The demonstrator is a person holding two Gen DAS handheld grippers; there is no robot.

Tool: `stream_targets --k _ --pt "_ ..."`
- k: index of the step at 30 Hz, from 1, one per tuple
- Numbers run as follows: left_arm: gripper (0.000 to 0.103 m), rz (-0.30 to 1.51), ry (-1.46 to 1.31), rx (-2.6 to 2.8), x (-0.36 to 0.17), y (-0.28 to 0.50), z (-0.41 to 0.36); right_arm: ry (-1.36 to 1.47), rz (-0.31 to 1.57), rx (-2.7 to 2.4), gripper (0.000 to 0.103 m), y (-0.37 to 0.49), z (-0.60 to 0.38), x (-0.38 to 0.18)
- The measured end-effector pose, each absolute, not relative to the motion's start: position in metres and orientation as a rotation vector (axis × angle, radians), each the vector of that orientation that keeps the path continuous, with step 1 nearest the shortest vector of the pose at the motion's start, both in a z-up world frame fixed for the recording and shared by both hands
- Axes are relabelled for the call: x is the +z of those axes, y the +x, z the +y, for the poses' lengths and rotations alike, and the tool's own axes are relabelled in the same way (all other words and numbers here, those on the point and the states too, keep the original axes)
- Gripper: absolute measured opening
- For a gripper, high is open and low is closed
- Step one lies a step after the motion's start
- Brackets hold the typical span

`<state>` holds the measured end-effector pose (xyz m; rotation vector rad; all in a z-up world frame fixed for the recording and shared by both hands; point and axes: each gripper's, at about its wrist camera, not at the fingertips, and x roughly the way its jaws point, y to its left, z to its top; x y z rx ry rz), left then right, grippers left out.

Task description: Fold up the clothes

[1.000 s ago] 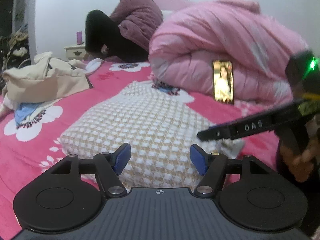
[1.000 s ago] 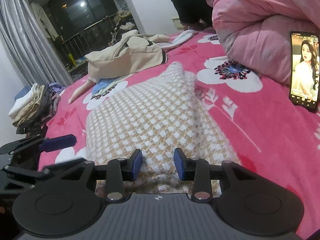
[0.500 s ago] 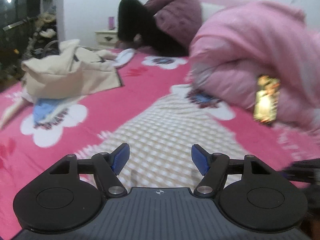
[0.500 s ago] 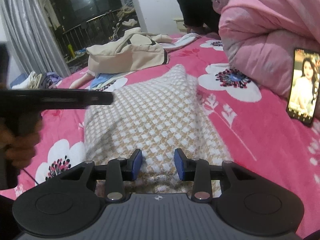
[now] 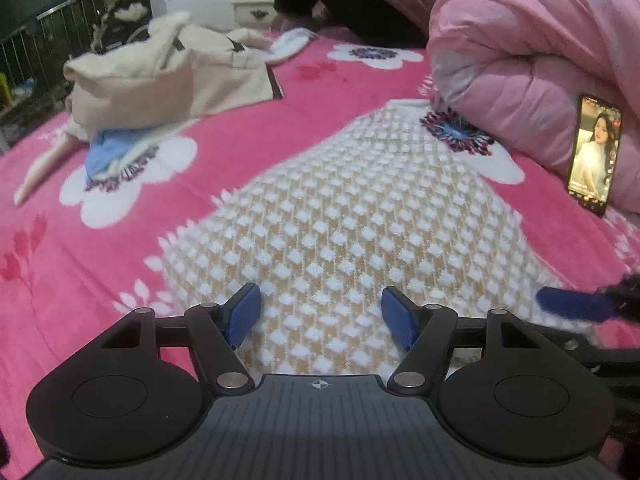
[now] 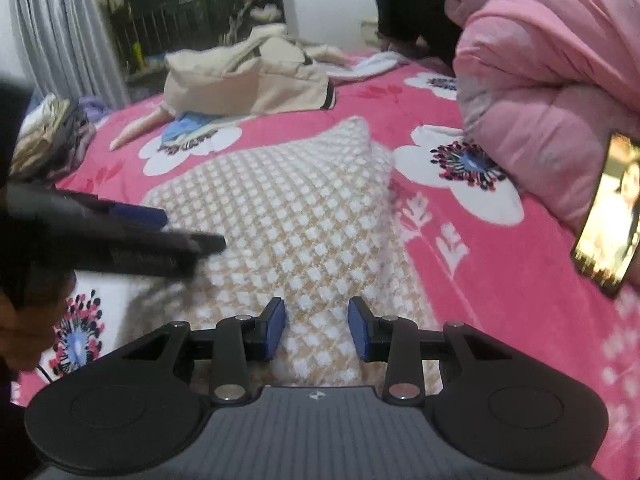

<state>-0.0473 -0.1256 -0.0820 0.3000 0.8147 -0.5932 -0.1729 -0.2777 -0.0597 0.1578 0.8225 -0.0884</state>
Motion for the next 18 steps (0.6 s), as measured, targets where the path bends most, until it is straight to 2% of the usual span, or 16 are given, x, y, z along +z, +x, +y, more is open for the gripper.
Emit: stream_targets --k 5,7,11,18 --pt "0.067 0.829 0.295 -0.577 -0.08 -0.046 -0.128 0.15 0.723 -0.1 0.038 -0.15 -0.287 -0.025" --pt "0.067 0.828 0.297 -0.576 -0.081 -0.046 -0.128 0.145 0.724 -0.084 0.038 -0.136 -0.289 -0.032" --pt "0.067 0.837 0.307 -0.576 -0.081 -0.046 -0.129 0.136 0.847 -0.072 0.037 -0.122 -0.294 -0.08" --pt "0.068 0.834 0.304 -0.575 -0.082 -0.046 -0.128 0.181 0.781 -0.053 0.036 -0.103 -0.302 -0.037"
